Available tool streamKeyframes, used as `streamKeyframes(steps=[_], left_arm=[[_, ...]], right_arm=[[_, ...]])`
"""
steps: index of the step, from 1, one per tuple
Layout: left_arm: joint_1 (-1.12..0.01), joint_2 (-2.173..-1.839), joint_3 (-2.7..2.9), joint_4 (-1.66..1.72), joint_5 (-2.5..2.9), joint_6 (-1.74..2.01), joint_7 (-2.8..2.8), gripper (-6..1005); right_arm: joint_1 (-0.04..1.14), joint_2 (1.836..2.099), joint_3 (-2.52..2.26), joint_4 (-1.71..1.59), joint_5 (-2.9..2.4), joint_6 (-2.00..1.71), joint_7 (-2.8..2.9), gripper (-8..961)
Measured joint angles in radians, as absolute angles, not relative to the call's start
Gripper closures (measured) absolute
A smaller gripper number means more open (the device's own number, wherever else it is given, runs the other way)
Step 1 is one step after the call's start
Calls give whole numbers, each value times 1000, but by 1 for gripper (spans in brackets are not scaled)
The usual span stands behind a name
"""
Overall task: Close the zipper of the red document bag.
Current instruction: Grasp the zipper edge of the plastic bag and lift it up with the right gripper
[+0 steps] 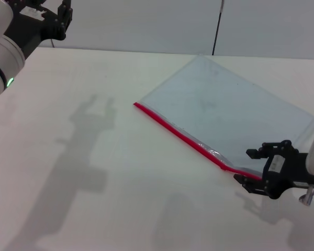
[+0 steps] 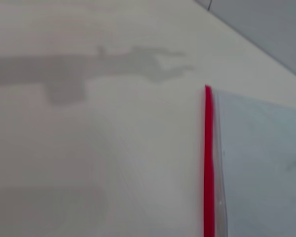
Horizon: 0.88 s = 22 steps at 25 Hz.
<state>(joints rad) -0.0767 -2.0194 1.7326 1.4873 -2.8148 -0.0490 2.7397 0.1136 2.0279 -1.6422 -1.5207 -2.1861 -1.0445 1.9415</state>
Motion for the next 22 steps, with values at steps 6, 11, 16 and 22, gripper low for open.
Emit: streamKeyframes(steps=[6,11,16,22], left_arm=[[-77,-2019,1732,1488,-2815,-49,2740,551],[-79,-2020,1732,1486,-2815,-49,2740,551],[-81,-2020,1732,1485,-2815,-49,2740,551],[-89,-2022,1732,1481,-2815,-43,2740,551]], right_arm=[[155,2028,-1651,-1478,-2279,-1060,2010,334],[175,2029,-1663,-1452,-2326,-1054,2042,333],[187,2029,-1663,-1447,-2360,-1049,2069,340],[201,2029,-1666,-1428,-2394,-1046,2094,352]])
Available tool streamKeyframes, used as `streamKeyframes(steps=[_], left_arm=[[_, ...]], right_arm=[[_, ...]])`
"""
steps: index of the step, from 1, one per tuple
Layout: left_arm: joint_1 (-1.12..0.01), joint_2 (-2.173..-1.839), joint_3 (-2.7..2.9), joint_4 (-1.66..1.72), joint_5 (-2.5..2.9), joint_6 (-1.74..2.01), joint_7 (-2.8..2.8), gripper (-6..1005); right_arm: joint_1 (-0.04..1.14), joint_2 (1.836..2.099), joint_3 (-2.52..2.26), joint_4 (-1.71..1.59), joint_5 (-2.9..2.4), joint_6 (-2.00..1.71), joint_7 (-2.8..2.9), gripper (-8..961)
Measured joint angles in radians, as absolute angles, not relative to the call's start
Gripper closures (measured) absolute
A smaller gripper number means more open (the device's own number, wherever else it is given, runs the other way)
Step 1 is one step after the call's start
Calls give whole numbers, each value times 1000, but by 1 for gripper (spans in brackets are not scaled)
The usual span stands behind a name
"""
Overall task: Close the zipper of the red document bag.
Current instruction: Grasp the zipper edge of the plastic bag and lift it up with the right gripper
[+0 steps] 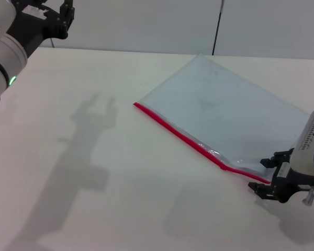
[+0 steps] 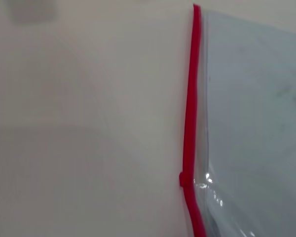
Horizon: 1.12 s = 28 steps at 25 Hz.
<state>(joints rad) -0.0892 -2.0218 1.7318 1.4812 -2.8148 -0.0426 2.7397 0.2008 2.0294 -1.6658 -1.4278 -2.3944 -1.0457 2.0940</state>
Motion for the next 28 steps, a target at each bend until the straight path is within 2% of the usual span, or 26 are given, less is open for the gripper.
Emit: streamKeyframes(steps=[28], left_arm=[[-91,-2023,1737,1480,-2815,-38,2740,552]], right_arm=[[262,2029,-1676,-1368,-2486,-959,2216,403]])
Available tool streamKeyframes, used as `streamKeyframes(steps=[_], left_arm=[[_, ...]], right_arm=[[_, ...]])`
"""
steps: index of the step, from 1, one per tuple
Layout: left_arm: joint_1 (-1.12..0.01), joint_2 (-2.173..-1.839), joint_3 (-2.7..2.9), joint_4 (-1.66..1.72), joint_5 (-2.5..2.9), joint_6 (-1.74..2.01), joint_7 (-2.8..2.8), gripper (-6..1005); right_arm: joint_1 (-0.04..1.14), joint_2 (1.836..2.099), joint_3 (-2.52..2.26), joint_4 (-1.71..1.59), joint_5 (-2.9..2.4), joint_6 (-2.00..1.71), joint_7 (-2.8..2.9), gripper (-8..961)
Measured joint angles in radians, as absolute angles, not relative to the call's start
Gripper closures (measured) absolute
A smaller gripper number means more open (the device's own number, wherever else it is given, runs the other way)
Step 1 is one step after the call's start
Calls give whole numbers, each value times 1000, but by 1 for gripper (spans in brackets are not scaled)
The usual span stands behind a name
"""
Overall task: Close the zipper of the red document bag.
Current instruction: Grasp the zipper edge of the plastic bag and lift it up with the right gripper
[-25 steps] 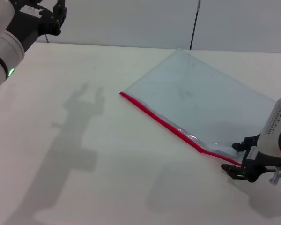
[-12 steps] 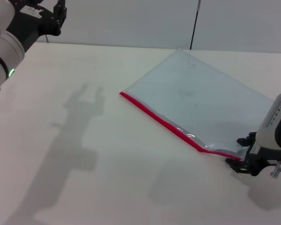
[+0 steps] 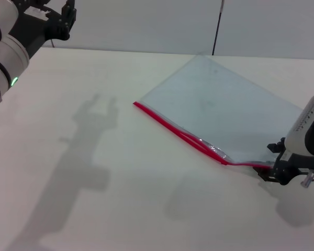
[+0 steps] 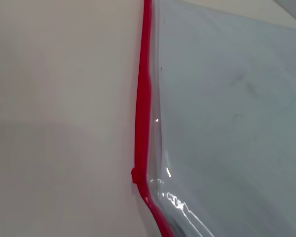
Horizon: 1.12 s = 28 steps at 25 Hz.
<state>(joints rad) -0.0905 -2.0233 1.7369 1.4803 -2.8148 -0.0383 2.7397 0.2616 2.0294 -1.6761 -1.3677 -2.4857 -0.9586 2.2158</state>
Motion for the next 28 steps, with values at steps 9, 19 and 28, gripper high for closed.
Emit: streamKeyframes(steps=[9,19,28], left_arm=[[-90,-2025,1741,1481,-2815,-38,2755,552],[-89,-2024,1743,1486,-2815,-38,2755,553],[-90,-2023,1743,1484,-2815,-38,2755,553]], right_arm=[[279,2029,-1677,-1353,-2487,-958,2228,420],[310,2029,-1667,-1330,-2485,-969,2263,515],[322,2028,-1650,-1327,-2480,-970,2296,729]])
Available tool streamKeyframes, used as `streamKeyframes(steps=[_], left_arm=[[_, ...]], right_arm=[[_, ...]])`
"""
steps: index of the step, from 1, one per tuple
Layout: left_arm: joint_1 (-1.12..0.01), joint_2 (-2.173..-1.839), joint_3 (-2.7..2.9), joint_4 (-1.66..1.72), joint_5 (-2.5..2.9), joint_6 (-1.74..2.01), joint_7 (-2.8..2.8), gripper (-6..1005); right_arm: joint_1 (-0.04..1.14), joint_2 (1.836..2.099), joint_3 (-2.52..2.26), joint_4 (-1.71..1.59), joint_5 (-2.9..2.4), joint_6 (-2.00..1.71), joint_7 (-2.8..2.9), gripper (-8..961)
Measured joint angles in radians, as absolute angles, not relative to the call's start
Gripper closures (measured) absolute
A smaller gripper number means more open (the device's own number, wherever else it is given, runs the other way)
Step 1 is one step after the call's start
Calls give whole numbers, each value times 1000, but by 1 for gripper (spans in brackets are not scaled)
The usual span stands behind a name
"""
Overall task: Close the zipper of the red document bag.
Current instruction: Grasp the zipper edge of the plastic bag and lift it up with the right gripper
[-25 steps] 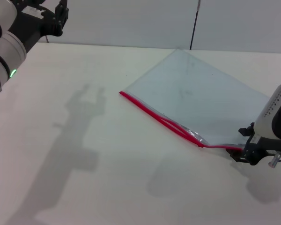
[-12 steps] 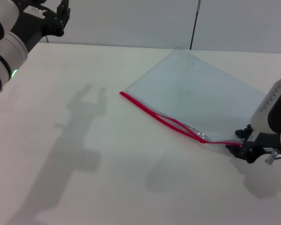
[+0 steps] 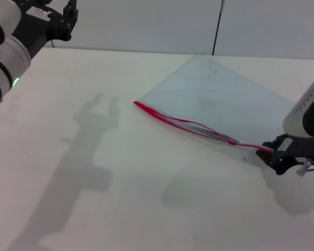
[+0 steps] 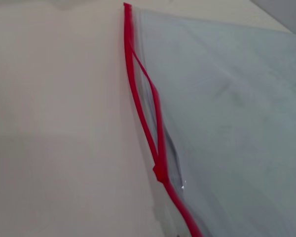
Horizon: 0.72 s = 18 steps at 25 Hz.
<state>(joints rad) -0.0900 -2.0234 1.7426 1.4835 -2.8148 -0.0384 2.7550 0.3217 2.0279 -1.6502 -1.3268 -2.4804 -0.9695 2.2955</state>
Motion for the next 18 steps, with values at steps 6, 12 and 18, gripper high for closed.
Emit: streamKeyframes(steps=[6,12,18], left_arm=[[-91,-2020,1745,1483,-2815,-24,2755,553],[-99,-2025,1743,1492,-2819,9,2750,554],[-119,-2023,1758,1495,-2821,51,2749,555]], right_arm=[[322,2028,-1645,-1340,-2481,-970,2304,759],[312,2028,-1633,-1370,-2483,-972,2319,793],[308,2029,-1633,-1391,-2478,-969,2330,839]])
